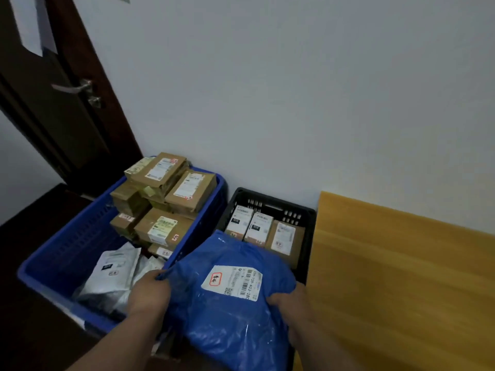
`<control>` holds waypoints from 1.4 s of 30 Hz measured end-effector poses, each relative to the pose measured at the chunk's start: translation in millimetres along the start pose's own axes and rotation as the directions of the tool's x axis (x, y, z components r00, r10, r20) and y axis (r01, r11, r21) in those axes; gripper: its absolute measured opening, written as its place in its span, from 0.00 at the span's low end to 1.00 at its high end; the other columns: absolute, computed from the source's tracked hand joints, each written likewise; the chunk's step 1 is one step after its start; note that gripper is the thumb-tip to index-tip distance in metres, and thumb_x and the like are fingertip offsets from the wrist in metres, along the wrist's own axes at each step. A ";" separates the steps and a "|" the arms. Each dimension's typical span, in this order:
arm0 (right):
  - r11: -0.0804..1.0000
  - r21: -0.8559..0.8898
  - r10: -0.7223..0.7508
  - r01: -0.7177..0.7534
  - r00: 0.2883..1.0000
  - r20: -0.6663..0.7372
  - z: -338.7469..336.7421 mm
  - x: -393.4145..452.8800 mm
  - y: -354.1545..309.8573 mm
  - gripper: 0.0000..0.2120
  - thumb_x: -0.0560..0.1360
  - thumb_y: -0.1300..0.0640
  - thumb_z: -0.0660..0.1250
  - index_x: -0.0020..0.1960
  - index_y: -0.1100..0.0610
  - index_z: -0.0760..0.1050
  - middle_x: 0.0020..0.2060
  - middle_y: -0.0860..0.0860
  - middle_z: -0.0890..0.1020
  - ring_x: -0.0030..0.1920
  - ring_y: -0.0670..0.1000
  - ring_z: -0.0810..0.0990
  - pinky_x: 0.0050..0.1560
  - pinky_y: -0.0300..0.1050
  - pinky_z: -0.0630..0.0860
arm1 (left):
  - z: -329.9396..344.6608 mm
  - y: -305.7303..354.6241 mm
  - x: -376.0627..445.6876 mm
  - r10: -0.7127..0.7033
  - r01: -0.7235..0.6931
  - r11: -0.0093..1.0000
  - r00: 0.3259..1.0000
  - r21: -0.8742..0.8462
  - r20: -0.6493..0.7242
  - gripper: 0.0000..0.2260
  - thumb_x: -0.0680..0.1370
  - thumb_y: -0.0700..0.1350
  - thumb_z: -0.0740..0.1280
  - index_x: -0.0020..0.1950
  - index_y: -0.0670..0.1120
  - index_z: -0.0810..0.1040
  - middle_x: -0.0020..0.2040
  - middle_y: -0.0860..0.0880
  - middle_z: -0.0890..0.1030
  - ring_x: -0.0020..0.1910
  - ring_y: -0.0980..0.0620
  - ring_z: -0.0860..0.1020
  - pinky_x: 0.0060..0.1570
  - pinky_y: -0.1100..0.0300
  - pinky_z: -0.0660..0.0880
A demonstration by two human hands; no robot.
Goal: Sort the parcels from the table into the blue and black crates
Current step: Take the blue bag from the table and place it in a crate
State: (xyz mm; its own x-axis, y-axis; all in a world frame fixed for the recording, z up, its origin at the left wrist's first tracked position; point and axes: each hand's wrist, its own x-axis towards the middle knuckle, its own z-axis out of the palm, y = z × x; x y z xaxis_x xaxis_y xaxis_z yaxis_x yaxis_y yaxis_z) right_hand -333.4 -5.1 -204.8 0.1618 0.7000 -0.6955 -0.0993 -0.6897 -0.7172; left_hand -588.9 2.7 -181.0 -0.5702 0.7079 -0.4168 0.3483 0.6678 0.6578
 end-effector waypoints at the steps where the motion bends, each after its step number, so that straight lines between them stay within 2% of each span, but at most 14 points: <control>1: 0.999 -0.005 0.040 -0.040 0.999 -0.015 8.9 2.9 8.9 0.35 0.63 0.73 0.67 0.69 0.60 0.68 0.55 0.59 0.80 0.53 0.61 0.79 0.56 0.60 0.79 | 0.2 -7.1 11.6 -0.012 0.011 0.998 1.000 0.060 0.025 0.13 0.78 0.35 0.60 0.60 0.40 0.78 0.54 0.35 0.80 0.52 0.36 0.78 0.56 0.45 0.75; 3: 0.995 -0.037 0.086 -0.088 0.994 -0.063 16.6 8.6 20.6 0.35 0.64 0.73 0.65 0.71 0.61 0.65 0.57 0.60 0.78 0.55 0.61 0.78 0.58 0.56 0.78 | 3.7 -14.5 22.8 -0.032 0.025 0.986 0.999 0.164 0.042 0.14 0.79 0.37 0.60 0.63 0.39 0.76 0.58 0.36 0.79 0.56 0.37 0.77 0.58 0.48 0.74; 6: 0.985 -0.086 0.138 -0.149 0.984 -0.115 21.4 20.5 29.3 0.34 0.68 0.72 0.65 0.72 0.61 0.61 0.61 0.60 0.75 0.56 0.59 0.76 0.59 0.53 0.76 | 11.5 -16.8 26.6 -0.043 0.024 0.967 0.997 0.254 0.070 0.17 0.83 0.41 0.56 0.72 0.41 0.68 0.68 0.43 0.74 0.66 0.46 0.74 0.64 0.59 0.67; 8: 0.976 -0.140 0.149 -0.166 0.981 -0.126 23.2 30.7 31.1 0.33 0.70 0.70 0.65 0.73 0.62 0.59 0.63 0.61 0.74 0.57 0.59 0.75 0.59 0.52 0.76 | 16.3 -13.9 31.4 -0.028 0.001 0.966 0.995 0.260 0.100 0.17 0.83 0.41 0.56 0.72 0.41 0.68 0.68 0.44 0.74 0.66 0.48 0.74 0.64 0.60 0.68; 12: 0.956 -0.222 0.160 -0.190 0.976 -0.146 24.1 53.9 32.5 0.36 0.72 0.66 0.65 0.76 0.60 0.55 0.66 0.61 0.72 0.60 0.60 0.75 0.59 0.51 0.75 | 30.2 0.0 31.7 0.055 -0.148 0.874 0.977 0.463 0.208 0.17 0.84 0.42 0.53 0.72 0.46 0.67 0.71 0.49 0.71 0.67 0.54 0.72 0.63 0.66 0.65; 15: 0.949 -0.267 0.133 -0.170 0.979 -0.152 23.5 72.2 31.8 0.36 0.74 0.63 0.66 0.77 0.58 0.53 0.66 0.60 0.72 0.60 0.59 0.75 0.60 0.51 0.75 | 45.2 0.0 39.7 0.026 -0.047 0.972 0.995 0.229 0.096 0.15 0.82 0.38 0.57 0.68 0.41 0.73 0.64 0.41 0.77 0.62 0.43 0.76 0.56 0.55 0.71; 17: 0.949 -0.283 0.100 -0.141 0.983 -0.156 21.6 85.9 30.8 0.37 0.76 0.62 0.66 0.78 0.56 0.49 0.68 0.59 0.71 0.62 0.59 0.74 0.61 0.52 0.74 | 57.2 0.7 46.3 0.100 -0.101 0.984 0.995 0.144 0.014 0.13 0.80 0.36 0.59 0.63 0.39 0.77 0.57 0.38 0.80 0.57 0.38 0.78 0.52 0.51 0.73; 21: 0.926 -0.371 0.011 -0.073 0.986 -0.168 15.6 114.2 29.5 0.35 0.77 0.61 0.64 0.78 0.55 0.49 0.68 0.59 0.70 0.64 0.58 0.73 0.65 0.53 0.73 | 84.6 -3.7 61.9 0.187 -0.194 0.942 0.981 0.273 0.052 0.12 0.79 0.34 0.60 0.59 0.38 0.78 0.51 0.39 0.81 0.46 0.41 0.79 0.50 0.51 0.75; 23: 0.867 -0.489 0.018 -0.096 0.987 -0.162 13.7 126.2 33.5 0.39 0.76 0.61 0.64 0.79 0.54 0.45 0.73 0.60 0.62 0.69 0.60 0.68 0.69 0.55 0.68 | 98.9 -12.7 70.7 0.192 -0.239 0.863 0.970 0.445 0.148 0.13 0.78 0.36 0.61 0.61 0.40 0.76 0.55 0.40 0.80 0.50 0.43 0.78 0.54 0.50 0.75; 26: 0.707 -0.696 0.062 -0.127 0.991 -0.117 15.4 135.7 45.0 0.46 0.74 0.56 0.67 0.79 0.47 0.38 0.78 0.55 0.42 0.76 0.63 0.50 0.75 0.60 0.56 | 117.5 -28.3 78.2 0.157 -0.343 0.613 0.936 0.711 0.317 0.30 0.76 0.45 0.63 0.76 0.49 0.56 0.72 0.45 0.65 0.69 0.43 0.65 0.66 0.49 0.67; 28: 0.586 -0.807 0.063 -0.072 0.997 -0.043 21.3 140.1 54.3 0.46 0.73 0.51 0.67 0.78 0.42 0.38 0.78 0.52 0.36 0.77 0.63 0.43 0.75 0.63 0.52 | 127.0 -31.7 80.9 0.176 -0.441 0.496 0.895 0.748 0.411 0.37 0.75 0.50 0.63 0.78 0.54 0.46 0.77 0.47 0.52 0.74 0.43 0.55 0.69 0.47 0.61; 32: 0.430 -0.902 0.118 0.027 0.989 0.086 30.7 154.0 66.2 0.52 0.71 0.50 0.70 0.75 0.36 0.32 0.74 0.48 0.27 0.76 0.62 0.33 0.74 0.68 0.44 | 151.2 -37.3 101.1 0.187 -0.679 0.249 0.733 0.690 0.654 0.40 0.76 0.54 0.63 0.78 0.58 0.40 0.78 0.49 0.34 0.77 0.42 0.39 0.73 0.42 0.49; 36: 0.372 -0.927 0.200 0.039 0.972 0.121 32.0 171.7 64.1 0.61 0.67 0.49 0.76 0.73 0.36 0.26 0.72 0.48 0.23 0.75 0.63 0.30 0.71 0.73 0.47 | 169.5 -38.2 122.8 0.020 -0.736 0.176 0.666 0.653 0.746 0.49 0.73 0.48 0.70 0.77 0.59 0.33 0.75 0.49 0.27 0.76 0.41 0.35 0.74 0.41 0.51; 42: 0.231 -0.972 0.114 0.049 0.991 0.077 48.7 196.2 71.0 0.64 0.67 0.50 0.77 0.71 0.38 0.21 0.70 0.50 0.20 0.74 0.65 0.28 0.68 0.77 0.48 | 186.4 -49.4 146.3 0.133 -0.755 0.090 0.655 0.649 0.744 0.57 0.71 0.52 0.72 0.67 0.59 0.18 0.69 0.48 0.18 0.76 0.39 0.41 0.68 0.44 0.64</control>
State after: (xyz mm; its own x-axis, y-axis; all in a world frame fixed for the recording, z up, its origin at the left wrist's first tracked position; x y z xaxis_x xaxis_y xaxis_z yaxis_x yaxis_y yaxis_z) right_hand -356.6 92.4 -394.2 0.0735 0.6290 -0.7739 0.9391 -0.3048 -0.1586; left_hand -550.8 116.1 -391.4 0.2263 0.7233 -0.6524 0.9450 -0.3254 -0.0330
